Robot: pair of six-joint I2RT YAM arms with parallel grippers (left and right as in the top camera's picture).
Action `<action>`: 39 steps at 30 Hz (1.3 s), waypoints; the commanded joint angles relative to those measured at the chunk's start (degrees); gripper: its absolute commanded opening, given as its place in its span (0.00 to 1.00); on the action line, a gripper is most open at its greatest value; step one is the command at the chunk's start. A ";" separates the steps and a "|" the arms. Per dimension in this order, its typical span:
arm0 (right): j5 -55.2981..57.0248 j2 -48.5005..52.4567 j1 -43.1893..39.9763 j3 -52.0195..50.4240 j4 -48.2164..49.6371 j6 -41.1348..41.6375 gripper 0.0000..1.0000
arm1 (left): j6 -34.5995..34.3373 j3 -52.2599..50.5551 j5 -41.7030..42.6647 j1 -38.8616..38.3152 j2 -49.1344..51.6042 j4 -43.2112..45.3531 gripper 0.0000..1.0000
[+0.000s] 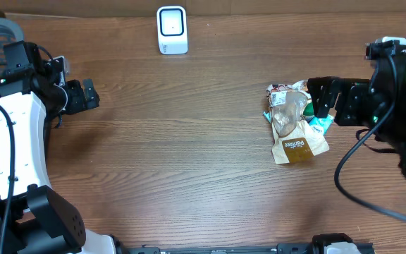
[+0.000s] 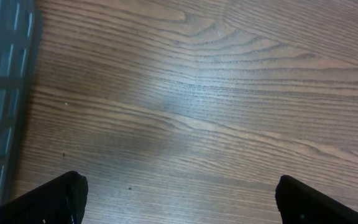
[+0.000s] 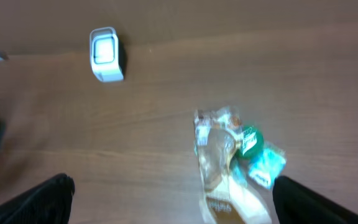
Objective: Scan the item barcode
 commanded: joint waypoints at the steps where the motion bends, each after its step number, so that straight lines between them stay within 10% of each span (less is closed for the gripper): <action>1: -1.33 -8.20 0.26 -10.14 8.70 0.00 1.00 | -0.13 0.28 -0.15 -0.37 0.17 -0.02 1.00; 19: -1.40 -49.53 1.46 -76.28 65.48 0.00 1.00 | -0.13 0.28 -0.13 -0.37 0.17 -0.02 1.00; 39: 0.98 -67.21 4.09 -98.57 70.93 -0.04 1.00 | -0.13 0.28 -0.15 -0.37 0.17 -0.02 1.00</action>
